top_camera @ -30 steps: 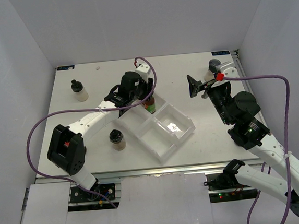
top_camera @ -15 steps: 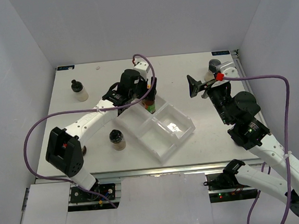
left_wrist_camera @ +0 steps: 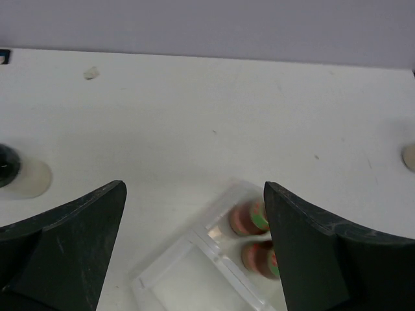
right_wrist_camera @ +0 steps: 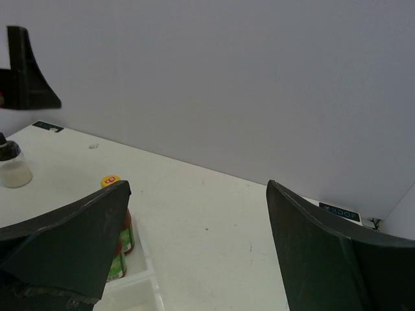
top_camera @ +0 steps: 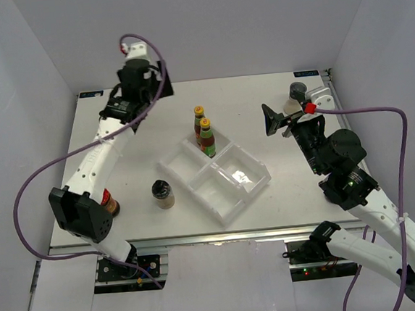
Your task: Organize the condiment bottles
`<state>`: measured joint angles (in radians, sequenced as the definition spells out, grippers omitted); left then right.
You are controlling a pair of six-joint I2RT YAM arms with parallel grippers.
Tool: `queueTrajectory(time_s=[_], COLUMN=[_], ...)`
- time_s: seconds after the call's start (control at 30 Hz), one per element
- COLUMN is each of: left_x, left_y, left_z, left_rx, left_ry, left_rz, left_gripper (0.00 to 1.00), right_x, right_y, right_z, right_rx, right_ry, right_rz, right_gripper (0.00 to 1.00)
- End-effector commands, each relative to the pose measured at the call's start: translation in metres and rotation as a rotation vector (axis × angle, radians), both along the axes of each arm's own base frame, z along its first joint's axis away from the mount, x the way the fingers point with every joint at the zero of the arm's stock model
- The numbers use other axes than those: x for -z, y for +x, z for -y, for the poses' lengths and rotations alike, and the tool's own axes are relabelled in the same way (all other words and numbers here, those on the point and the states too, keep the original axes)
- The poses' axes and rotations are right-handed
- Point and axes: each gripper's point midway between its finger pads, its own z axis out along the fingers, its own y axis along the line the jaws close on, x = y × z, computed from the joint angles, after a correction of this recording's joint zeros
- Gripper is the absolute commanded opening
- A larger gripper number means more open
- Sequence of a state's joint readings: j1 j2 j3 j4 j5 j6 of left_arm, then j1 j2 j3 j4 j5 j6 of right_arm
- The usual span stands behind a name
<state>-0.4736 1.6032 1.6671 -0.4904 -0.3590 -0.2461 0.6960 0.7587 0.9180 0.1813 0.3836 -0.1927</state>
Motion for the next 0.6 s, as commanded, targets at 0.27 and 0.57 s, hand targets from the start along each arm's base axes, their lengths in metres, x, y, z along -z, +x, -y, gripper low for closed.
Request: queueTrajectory(time_s=[0.27,0.57], left_x=[0.055,0.123], left_y=[0.058,0.075], left_z=[-0.217,-0.255], left_rx=[-0.484,-0.524], left_ry=[-0.114,-0.114], left_rz=[-0.14,-0.288], left_gripper=[0.96,0.98], right_x=[-0.02,-0.017], right_y=[-0.008,-0.007], right_z=[0.004,0.003], right_rx=[-0.015,-0.011], right_ry=[0.048,0.039], right_rz=[0.053,0.064], right_gripper=[0.92,0.92])
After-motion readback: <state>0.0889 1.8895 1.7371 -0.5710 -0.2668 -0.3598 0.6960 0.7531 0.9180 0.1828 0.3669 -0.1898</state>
